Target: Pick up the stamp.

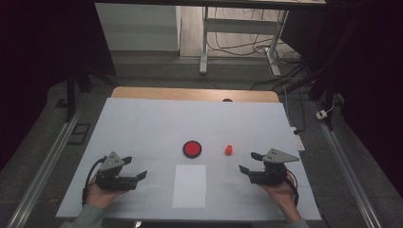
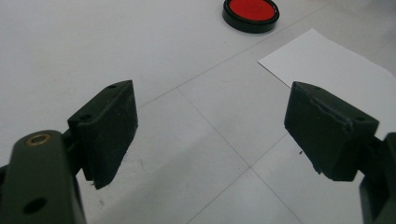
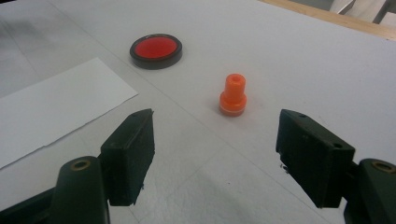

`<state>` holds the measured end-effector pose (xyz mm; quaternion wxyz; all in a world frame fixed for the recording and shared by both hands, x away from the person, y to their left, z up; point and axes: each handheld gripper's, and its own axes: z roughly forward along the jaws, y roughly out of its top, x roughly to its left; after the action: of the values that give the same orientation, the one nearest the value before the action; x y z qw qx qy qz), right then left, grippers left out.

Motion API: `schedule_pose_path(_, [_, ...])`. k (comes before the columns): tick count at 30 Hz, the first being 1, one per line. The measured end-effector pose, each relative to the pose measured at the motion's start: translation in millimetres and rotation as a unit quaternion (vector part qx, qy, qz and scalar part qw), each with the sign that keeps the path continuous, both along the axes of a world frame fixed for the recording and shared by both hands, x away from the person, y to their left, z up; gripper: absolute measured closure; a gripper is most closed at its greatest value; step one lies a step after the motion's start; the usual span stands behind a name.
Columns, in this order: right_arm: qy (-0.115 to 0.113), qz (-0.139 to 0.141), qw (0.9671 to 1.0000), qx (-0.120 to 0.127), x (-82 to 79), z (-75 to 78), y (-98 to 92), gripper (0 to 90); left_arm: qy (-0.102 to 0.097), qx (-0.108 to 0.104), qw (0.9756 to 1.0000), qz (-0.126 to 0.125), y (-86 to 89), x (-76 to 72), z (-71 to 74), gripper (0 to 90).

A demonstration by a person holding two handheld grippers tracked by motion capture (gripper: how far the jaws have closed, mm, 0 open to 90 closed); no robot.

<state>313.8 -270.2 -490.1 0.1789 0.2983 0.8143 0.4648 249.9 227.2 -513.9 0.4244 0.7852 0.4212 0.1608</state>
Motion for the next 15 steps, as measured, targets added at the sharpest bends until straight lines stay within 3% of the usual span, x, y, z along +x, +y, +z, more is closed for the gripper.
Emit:
schedule_pose_path(11, [0.014, 0.004, 0.9999, -0.003, 7.7, 3.8, 11.4, 28.5, 0.002, 0.003, 1.0, 0.001, -0.8, 0.8, -0.4, 17.8])
schedule_pose_path(15, [0.008, 0.008, 0.9999, -0.003, 9.1, 5.9, 17.8, 29.4, 0.004, 0.004, 1.0, 0.002, -1.2, 0.8, -0.6, 17.8])
